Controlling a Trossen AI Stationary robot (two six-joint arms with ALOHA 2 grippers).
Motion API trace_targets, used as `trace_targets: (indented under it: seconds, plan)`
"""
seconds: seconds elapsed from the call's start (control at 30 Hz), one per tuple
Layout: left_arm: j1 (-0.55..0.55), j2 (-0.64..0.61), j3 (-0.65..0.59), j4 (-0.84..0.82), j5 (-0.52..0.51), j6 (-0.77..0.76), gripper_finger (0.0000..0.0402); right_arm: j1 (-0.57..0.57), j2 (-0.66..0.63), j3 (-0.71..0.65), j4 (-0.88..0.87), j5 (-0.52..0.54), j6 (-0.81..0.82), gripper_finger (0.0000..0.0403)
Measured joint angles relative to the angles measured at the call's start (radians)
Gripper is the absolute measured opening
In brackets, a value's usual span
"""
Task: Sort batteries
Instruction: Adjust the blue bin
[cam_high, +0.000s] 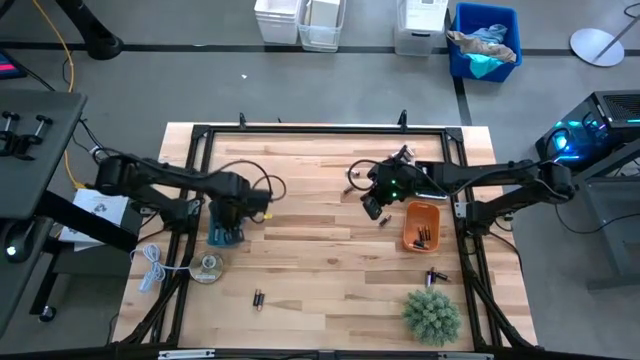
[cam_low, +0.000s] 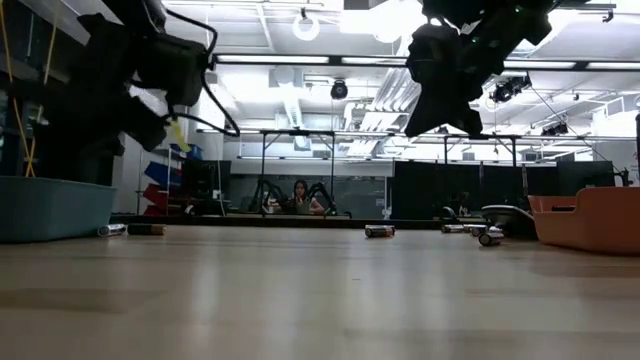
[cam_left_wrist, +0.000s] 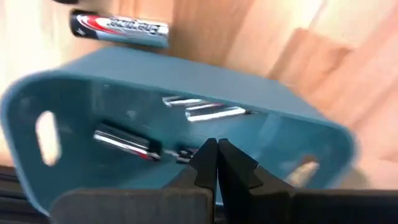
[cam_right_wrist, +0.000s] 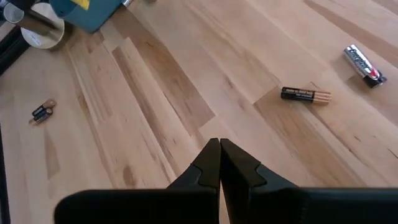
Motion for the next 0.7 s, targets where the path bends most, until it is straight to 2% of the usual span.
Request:
trace_targets:
  seconds: [0.13, 0.4, 0.7]
  plan:
    - [-0.026, 0.053, 0.000, 0.039, -0.066, 0.002, 0.0000, 0.000, 0.000, 0.000, 0.003, 0.000, -0.019, 0.0000]
    - [-0.030, 0.109, 0.002, 0.174, -0.062, -0.031, 0.0000, 0.001, 0.000, 0.001, 0.041, -0.002, -0.026, 0.0000]
    - [-0.061, 0.109, 0.084, 0.276, -0.059, -0.050, 0.0000, 0.005, 0.000, 0.002, 0.052, -0.002, -0.026, 0.0000]
